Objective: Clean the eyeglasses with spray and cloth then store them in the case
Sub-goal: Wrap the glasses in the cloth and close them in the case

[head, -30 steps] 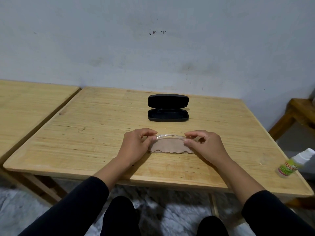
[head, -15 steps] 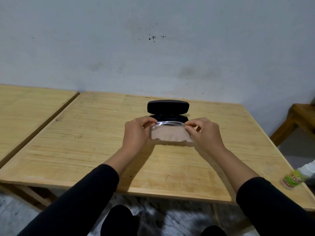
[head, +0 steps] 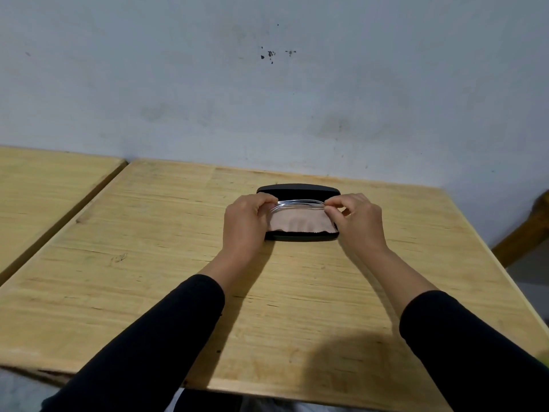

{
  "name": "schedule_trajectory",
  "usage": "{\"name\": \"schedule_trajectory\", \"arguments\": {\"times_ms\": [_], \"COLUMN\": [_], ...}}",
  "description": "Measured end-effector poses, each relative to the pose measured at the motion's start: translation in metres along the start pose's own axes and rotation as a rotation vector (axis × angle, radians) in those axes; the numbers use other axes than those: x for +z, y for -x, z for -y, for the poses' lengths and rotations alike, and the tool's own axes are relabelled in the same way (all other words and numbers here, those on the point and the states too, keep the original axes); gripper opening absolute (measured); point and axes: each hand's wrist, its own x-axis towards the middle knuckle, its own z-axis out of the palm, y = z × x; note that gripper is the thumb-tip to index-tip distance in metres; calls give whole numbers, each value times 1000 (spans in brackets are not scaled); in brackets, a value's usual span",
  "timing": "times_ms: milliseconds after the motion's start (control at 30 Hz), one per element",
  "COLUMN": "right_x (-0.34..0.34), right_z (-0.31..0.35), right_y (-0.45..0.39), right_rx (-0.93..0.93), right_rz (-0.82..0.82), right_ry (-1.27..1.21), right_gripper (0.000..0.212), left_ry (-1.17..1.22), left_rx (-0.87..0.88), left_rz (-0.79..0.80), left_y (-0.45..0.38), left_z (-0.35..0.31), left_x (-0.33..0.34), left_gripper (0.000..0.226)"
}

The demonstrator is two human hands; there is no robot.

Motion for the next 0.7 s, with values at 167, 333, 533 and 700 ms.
{"name": "schedule_trajectory", "arguments": {"times_ms": [167, 333, 533, 700], "right_x": [5, 6, 7, -2], "right_z": [-5, -8, -10, -14], "right_y": [0, 0, 1, 3], "right_rx": [23, 45, 96, 145], "right_rz": [50, 96, 144, 207], "right_ry": [12, 19, 19, -27], "right_gripper": [10, 12, 17, 39], "left_ry": [-9, -48, -52, -17], "left_rx": [20, 17, -20, -111], "left_rz": [6, 45, 96, 117], "left_y": [2, 0, 2, 11], "left_z": [10, 16, 16, 18], "left_x": [6, 8, 4, -4], "left_gripper": [18, 19, 18, 35]}}
